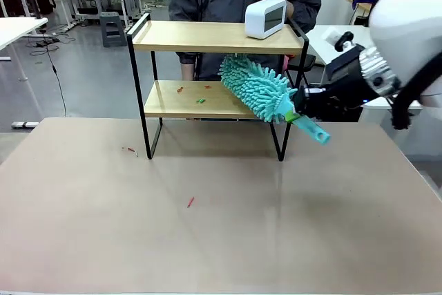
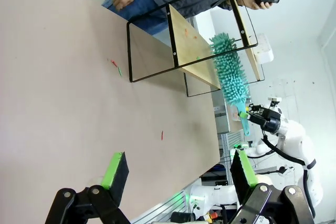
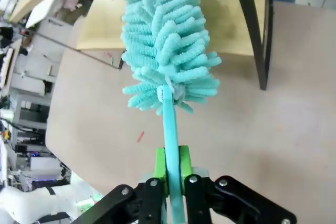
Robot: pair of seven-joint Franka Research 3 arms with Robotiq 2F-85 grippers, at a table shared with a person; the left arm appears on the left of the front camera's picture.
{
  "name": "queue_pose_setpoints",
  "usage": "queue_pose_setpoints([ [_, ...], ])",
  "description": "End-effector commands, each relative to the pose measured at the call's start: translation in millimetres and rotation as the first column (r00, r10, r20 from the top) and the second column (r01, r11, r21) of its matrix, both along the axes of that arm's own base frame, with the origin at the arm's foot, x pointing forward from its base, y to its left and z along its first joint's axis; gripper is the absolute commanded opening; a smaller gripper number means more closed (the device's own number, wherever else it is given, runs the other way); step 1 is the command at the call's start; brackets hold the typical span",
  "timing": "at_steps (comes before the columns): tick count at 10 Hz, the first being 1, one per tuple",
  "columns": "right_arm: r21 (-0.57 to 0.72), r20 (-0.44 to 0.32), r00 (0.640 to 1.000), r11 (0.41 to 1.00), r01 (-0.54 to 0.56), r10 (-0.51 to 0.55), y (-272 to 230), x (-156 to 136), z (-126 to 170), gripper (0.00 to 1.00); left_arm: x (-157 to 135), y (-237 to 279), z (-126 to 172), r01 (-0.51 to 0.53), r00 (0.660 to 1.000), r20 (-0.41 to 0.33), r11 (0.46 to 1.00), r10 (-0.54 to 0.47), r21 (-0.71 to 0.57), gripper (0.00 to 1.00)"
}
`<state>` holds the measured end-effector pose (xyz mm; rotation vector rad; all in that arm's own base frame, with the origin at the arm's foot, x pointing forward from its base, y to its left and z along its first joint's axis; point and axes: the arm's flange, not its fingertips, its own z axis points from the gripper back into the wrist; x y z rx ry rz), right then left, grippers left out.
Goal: Clean the shelf.
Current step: Clean the remaining tier of the Shelf with the Duster once objects are removed.
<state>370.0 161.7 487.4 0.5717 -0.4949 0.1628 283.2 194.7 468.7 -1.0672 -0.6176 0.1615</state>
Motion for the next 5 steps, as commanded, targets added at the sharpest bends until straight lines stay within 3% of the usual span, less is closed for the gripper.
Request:
queue_pose_setpoints([
  [1,-0.003,-0.020,1.000,1.000,0.019,-0.019,21.1,28.1,-1.2,0.12,0.4,-1.0,-0.9,0.001,1.000,0.028,1.000,-0.001,-0.008,1.00],
  [5,0.021,-0.031,0.999,1.000,-0.005,0.006,57.4,71.0,-20.5,0.12,0.4,-1.0,-0.9,0.001,1.000,0.028,1.000,-0.001,-0.008,1.00],
])
